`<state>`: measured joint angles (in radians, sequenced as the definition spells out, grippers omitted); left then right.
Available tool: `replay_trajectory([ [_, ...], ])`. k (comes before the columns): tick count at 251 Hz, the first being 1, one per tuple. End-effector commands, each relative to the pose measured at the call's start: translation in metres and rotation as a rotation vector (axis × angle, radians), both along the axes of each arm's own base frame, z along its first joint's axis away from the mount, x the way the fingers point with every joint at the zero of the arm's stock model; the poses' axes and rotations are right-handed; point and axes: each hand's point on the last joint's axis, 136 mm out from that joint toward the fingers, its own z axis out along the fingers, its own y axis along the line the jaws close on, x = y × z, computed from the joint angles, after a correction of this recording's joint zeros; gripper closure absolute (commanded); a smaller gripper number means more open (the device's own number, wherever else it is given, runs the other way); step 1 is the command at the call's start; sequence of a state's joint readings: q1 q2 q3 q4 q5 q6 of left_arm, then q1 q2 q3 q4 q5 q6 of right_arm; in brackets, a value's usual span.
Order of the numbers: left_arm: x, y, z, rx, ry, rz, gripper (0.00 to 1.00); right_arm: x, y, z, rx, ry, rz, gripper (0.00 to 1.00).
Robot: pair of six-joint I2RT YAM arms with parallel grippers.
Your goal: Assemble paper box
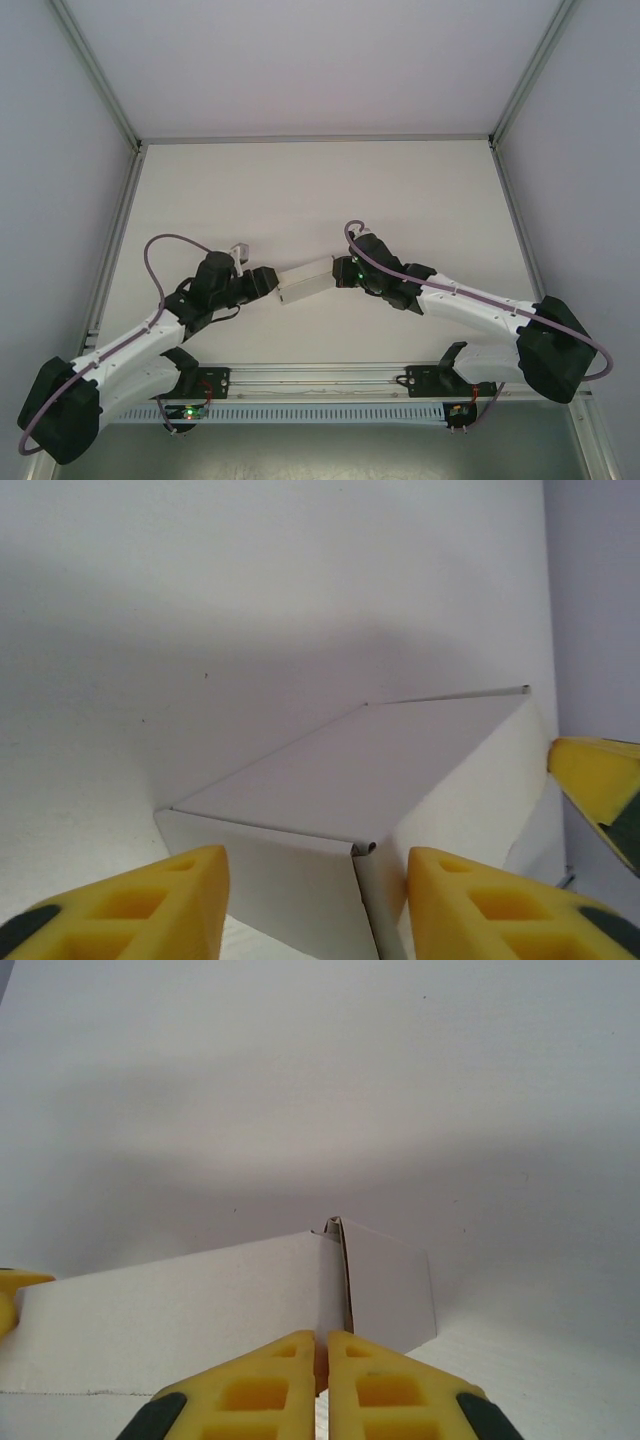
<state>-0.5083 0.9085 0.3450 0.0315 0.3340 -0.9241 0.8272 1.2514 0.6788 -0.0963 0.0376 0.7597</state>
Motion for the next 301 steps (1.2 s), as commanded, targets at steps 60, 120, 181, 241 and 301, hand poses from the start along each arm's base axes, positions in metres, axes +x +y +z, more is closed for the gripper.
replay_trajectory([
  [60,-0.008,-0.013,-0.022,-0.084,0.026,-0.059,0.56,-0.030,-0.026,-0.053,-0.164,0.132,-0.003,0.86],
  [120,-0.016,-0.006,-0.016,-0.022,-0.129,-0.098,0.66,-0.023,-0.027,-0.039,-0.149,0.062,-0.009,0.77],
  [181,-0.017,-0.004,-0.003,0.007,-0.198,-0.110,0.64,-0.004,-0.011,-0.008,-0.109,-0.030,0.007,0.66],
  [241,-0.006,-0.005,0.003,0.037,-0.180,-0.082,0.54,0.005,0.009,0.017,-0.047,-0.081,0.059,0.64],
  [301,0.003,-0.002,0.025,0.081,-0.207,-0.061,0.45,0.014,0.006,0.029,-0.038,-0.110,0.057,0.58],
])
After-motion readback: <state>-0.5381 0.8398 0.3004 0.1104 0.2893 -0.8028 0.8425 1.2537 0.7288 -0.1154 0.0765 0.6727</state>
